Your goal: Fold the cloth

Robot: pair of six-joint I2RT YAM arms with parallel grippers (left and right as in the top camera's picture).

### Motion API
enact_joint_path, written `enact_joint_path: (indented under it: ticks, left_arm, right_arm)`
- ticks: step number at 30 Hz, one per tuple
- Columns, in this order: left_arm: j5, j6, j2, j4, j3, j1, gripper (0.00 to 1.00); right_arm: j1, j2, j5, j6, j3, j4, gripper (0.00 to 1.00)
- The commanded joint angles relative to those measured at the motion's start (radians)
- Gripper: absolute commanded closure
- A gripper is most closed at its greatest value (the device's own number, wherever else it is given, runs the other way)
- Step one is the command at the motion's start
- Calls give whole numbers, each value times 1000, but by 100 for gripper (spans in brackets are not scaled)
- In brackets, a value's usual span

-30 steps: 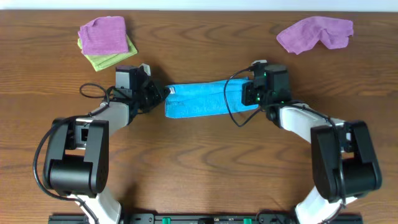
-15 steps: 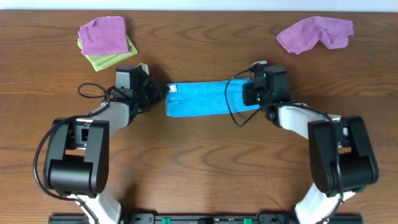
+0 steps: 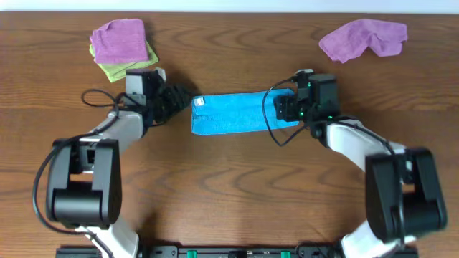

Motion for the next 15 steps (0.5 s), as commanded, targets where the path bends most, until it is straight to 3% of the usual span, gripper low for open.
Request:
enact_joint_path:
  ticks: [1, 3, 5, 9, 12, 15]
  left_arm:
    - [7, 77, -85, -80, 62, 14, 34]
    - [2, 85, -115, -136, 83, 14, 34]
    - [-1, 95, -140, -172, 98, 7, 40]
    - [-10, 87, -149, -175, 109, -39, 76]
    - [-87, 87, -137, -180, 109, -104, 86]
    - [-169, 87, -117, -180, 109, -156, 90]
  right_arm:
    - [-5, -88, -6, 60, 16, -58, 16]
    - [-5, -124, -7, 92, 16, -110, 13]
    - [-5, -161, -28, 132, 16, -161, 3]
    - [-5, -214, -100, 242, 16, -256, 1]
    - [-5, -225, -152, 341, 16, -320, 1]
    - [-5, -225, -155, 409, 14, -371, 1]
